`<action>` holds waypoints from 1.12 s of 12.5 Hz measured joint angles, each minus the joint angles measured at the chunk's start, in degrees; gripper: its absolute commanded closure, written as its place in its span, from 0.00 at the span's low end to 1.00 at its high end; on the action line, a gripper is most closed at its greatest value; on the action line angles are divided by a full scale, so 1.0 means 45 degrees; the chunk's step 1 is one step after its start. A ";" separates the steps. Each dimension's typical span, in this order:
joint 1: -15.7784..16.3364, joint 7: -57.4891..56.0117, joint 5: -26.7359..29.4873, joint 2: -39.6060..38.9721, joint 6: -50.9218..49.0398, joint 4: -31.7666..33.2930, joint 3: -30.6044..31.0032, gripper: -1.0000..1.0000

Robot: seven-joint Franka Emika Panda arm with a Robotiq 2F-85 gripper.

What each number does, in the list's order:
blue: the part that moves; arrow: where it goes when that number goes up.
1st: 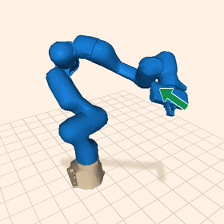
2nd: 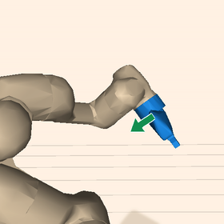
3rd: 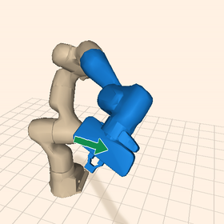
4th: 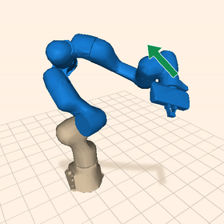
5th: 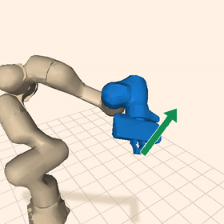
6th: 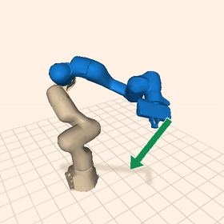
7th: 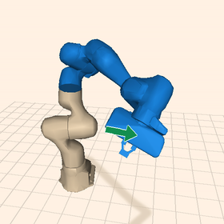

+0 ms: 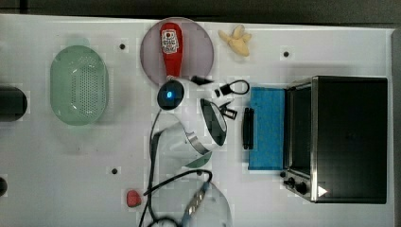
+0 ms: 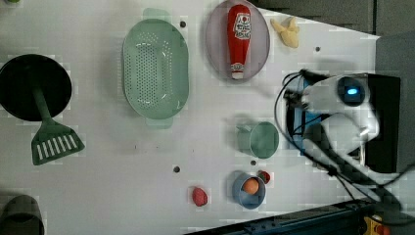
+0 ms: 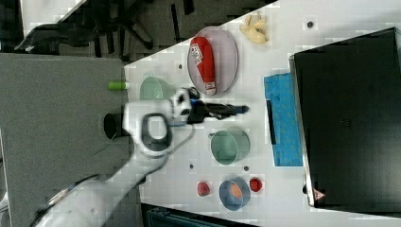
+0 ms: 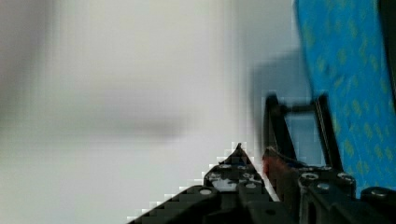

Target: Flap open oven.

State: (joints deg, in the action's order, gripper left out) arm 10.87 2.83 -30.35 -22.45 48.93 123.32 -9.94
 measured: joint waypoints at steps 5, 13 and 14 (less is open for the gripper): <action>0.0169 0.0007 0.5106 0.4593 -0.3084 -0.1243 -0.0103 0.82; -0.0185 0.0034 0.6130 0.6896 -0.9686 -0.4501 -0.0866 0.82; -0.0166 0.0033 0.6130 0.6851 -0.9765 -0.4551 -0.0889 0.82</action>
State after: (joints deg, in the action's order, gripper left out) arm 10.12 2.98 -2.77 8.38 4.99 102.84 -13.94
